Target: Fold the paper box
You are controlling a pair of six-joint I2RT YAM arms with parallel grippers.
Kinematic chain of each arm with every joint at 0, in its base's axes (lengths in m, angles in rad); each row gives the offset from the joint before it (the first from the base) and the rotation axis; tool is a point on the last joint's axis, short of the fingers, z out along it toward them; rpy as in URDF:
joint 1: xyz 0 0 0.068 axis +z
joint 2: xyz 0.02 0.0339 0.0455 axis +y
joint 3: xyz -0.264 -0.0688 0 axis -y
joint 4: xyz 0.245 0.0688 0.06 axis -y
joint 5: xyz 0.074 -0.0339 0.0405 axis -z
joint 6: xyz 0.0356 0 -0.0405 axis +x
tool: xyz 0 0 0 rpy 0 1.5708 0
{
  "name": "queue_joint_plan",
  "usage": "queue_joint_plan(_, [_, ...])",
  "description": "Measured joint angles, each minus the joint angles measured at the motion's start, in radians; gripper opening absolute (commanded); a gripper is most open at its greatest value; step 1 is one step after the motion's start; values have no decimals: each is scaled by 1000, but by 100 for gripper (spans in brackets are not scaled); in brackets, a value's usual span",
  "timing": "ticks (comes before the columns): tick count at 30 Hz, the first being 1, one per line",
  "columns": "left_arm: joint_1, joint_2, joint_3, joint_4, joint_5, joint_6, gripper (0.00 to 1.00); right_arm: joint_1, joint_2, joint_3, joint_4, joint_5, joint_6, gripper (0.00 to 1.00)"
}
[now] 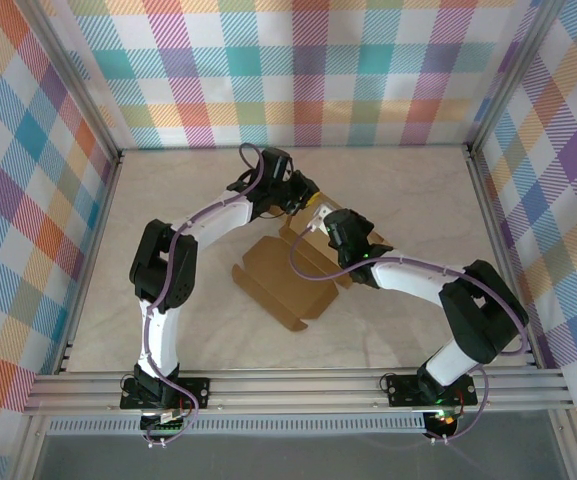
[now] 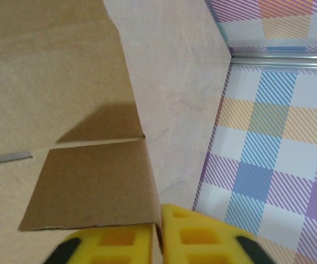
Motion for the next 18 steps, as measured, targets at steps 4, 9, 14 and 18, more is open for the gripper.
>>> queue_joint_plan(4, [1,0,-1,-12,3,-1,0,0,-6,-4,-11,-14,0,0])
queue_joint_plan(9, [1,0,-9,-13,7,-3,0,0,-13,-6,-30,-33,8,5])
queue_joint_plan(14, [2,0,-32,-7,10,-17,0,-16,-44,-11,-68,-109,63,35])
queue_joint_plan(18, [14,0,-52,-6,2,-19,0,-26,-108,-12,-97,-199,111,62])
